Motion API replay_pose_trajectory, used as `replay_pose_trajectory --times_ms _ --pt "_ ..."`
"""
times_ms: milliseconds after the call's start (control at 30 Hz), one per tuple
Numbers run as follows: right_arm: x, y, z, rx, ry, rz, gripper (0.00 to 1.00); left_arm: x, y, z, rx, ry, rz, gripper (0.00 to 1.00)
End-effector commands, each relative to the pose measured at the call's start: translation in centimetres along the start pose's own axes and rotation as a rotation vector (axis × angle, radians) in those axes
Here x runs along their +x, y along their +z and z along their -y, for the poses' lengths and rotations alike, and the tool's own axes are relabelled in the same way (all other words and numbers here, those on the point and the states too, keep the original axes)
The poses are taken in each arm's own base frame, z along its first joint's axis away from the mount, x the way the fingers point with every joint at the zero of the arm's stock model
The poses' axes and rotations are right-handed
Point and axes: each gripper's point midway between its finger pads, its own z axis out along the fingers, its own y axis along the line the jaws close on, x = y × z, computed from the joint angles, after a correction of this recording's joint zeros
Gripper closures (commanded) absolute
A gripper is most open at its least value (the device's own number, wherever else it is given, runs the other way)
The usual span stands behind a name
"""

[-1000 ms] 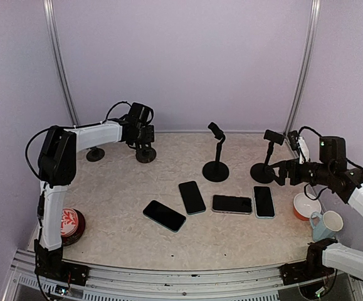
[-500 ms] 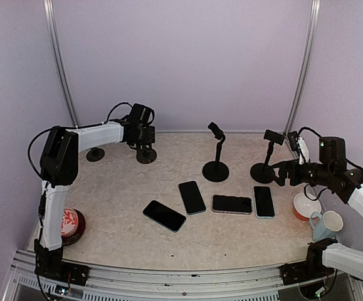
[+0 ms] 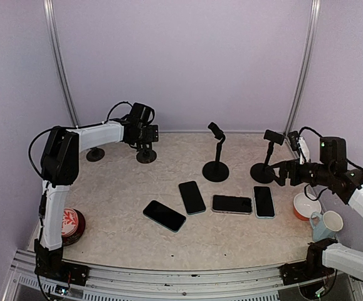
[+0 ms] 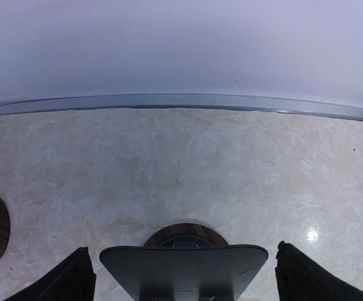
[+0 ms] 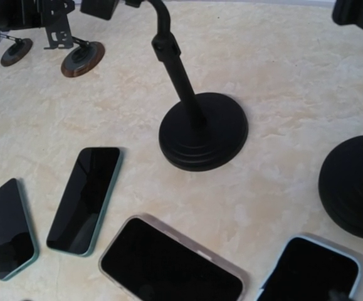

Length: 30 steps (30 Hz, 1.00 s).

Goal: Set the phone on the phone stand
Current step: Place the phone stand at the center of the board, then pick up the phone at the center of the board.

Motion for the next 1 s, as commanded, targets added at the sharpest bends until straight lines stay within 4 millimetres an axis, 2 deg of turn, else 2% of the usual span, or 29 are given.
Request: replay_pose_trajectory --times_ms 0,233,333,500,700,767,967 --pt "0.6 -0.1 -0.2 -0.004 0.002 -0.01 0.0 -2.4 -0.9 -0.4 0.0 -0.012 0.039 0.01" --pt "0.7 0.0 -0.2 -0.006 0.003 -0.013 0.0 -6.4 -5.8 -1.3 0.023 -0.035 0.118 0.01" --pt "0.7 -0.1 -0.3 -0.006 0.002 -0.009 0.0 -7.2 -8.0 -2.3 0.024 -0.039 0.133 0.01" --pt "0.7 -0.2 -0.3 -0.005 0.0 -0.006 0.0 -6.1 -11.3 -3.6 0.046 -0.053 0.125 0.01" --pt "0.7 -0.1 -0.3 -0.009 0.0 -0.008 0.0 -3.0 -14.7 -5.2 0.071 -0.109 0.091 0.01" --pt "0.8 0.0 -0.3 -0.01 0.001 -0.011 0.0 -1.9 -15.7 -5.4 0.082 -0.128 0.077 0.01" --pt "0.7 0.0 -0.5 -0.019 -0.003 -0.012 0.0 1.5 -18.6 -3.8 0.107 -0.132 0.036 0.01"
